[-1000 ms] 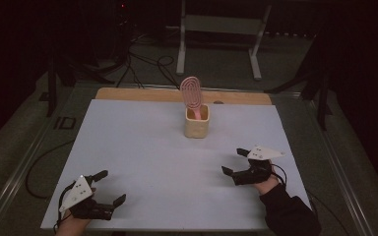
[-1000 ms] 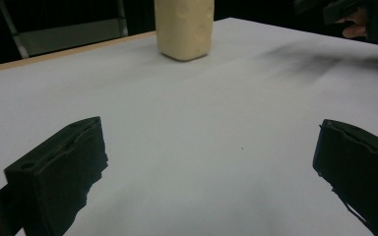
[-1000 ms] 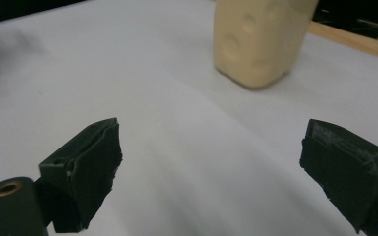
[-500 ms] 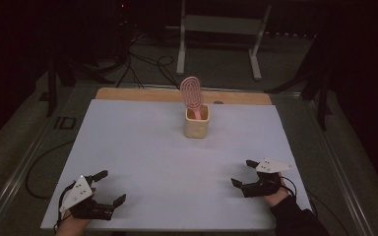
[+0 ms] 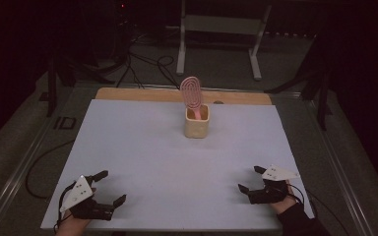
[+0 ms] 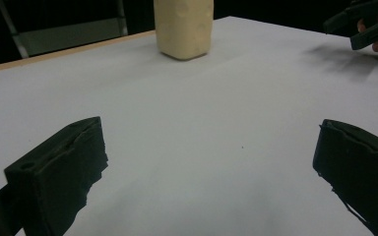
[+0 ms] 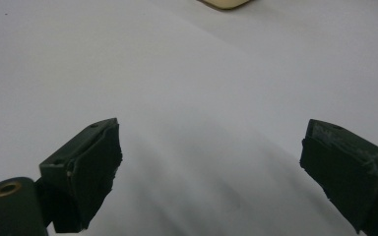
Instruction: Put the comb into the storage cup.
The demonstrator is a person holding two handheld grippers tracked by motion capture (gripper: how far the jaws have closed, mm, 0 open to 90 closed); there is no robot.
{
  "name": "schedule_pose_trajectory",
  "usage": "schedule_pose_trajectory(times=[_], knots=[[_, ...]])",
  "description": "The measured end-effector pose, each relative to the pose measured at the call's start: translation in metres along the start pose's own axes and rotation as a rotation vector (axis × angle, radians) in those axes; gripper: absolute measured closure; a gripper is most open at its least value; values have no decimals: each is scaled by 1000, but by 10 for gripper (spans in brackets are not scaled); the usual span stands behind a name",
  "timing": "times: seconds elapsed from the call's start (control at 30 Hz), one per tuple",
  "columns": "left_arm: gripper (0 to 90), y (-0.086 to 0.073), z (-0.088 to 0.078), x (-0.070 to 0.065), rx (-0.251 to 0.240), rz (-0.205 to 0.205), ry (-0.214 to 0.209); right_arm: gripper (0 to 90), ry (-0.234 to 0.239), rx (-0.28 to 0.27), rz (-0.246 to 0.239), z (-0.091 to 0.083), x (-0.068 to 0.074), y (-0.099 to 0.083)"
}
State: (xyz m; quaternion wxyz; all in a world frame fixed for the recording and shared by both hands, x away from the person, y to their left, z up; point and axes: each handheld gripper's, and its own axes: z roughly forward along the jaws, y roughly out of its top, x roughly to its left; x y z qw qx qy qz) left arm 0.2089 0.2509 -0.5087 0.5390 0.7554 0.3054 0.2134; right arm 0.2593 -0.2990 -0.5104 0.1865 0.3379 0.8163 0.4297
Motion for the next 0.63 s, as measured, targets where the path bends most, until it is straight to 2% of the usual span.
schedule_pose_trajectory(times=[0.13,0.4,0.63], knots=[[0,0,0,0,1,-1,0,83,-5,24,2,3,0,0],[0,0,1,0,1,-2,-1,83,-10,23,-20,7,3,2],[0,0,1,0,-1,-6,0,83,-4,20,-19,7,2,3]])
